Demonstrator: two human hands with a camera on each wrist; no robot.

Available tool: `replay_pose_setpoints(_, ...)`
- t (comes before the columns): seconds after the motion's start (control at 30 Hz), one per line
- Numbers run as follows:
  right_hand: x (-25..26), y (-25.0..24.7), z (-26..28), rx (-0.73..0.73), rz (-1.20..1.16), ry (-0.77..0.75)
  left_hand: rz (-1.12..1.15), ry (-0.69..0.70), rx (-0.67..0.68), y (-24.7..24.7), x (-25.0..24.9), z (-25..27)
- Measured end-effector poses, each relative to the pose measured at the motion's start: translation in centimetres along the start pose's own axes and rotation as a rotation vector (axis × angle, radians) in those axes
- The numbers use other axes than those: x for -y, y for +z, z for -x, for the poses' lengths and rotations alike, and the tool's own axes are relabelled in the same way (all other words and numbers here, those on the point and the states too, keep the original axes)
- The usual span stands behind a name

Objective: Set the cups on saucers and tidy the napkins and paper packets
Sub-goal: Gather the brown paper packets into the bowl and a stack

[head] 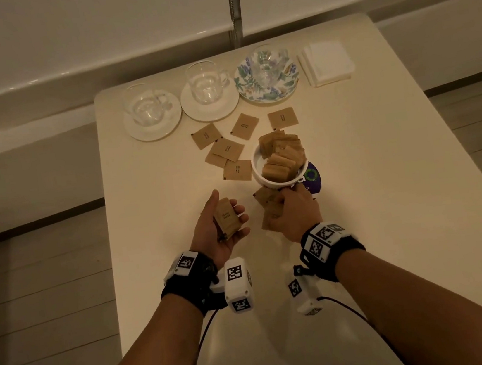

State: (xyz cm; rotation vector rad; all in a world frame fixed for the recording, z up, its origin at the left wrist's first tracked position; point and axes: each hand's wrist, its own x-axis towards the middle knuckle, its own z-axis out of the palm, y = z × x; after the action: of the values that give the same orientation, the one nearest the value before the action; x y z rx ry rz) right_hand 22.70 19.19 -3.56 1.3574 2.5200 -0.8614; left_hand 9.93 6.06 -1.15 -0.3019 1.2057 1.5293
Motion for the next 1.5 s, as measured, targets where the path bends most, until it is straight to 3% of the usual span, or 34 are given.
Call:
replay_pose_setpoints(0.1,0.3,0.3,0.9,0.039,0.012,-0.102,-0.021,0.015,-0.016,0.1,0.0,-0.2)
replay_pose_setpoints(0.23,0.9,0.1,1.8,0.158,-0.295,-0.113,-0.022,0.016,-0.048,-0.1,0.3,-0.2)
replay_pose_setpoints(0.37,2.5,-1.5,2.6,-0.145,-0.561,-0.14,-0.009,-0.037,-0.071,-0.6,0.5,0.0)
replay_pose_setpoints(0.43,3.6,-2.3,3.2,-0.19,-0.63,-0.221,-0.017,-0.089,-0.052,-0.7,0.7,0.2)
replay_pose_setpoints(0.5,4.3,-2.4,4.1,-0.094,-0.547,-0.357,-0.013,-0.097,-0.017,-0.7,0.9,0.2)
replay_pose_setpoints(0.57,4.5,-1.9,4.9,-0.01,-0.318,-0.487,0.02,-0.104,0.044,-0.4,0.8,0.3)
replay_pose_setpoints(0.67,3.7,-0.9,5.3,0.051,-0.163,-0.569,-0.091,-0.059,0.092,0.1,0.8,0.7)
replay_pose_setpoints(0.73,2.8,-0.7,5.0,0.085,-0.282,-0.496,-0.262,0.062,0.022,0.3,0.8,0.6)
replay_pose_setpoints(0.8,1.3,-0.4,4.1,0.006,-0.364,-0.292,-0.393,0.169,-0.091,0.9,0.2,-0.1)
replay_pose_setpoints(0.93,-1.3,-0.2,1.4,-0.139,-0.251,0.023,-0.515,0.27,-0.191,3.8,-2.2,-2.4)
replay_pose_setpoints(1.13,-1.1,0.4,-0.3,-0.193,-0.068,0.038,-0.633,0.237,-0.219,7.3,-3.4,-5.9)
replay_pose_setpoints(1.3,-0.3,1.0,-0.6,-0.192,-0.121,0.075,-0.697,0.205,-0.277,7.8,-3.6,-7.2)
replay_pose_setpoints(1.5,0.2,0.0,-1.1,-0.081,-0.182,0.103,-0.717,0.18,-0.312,8.7,-4.3,-7.8)
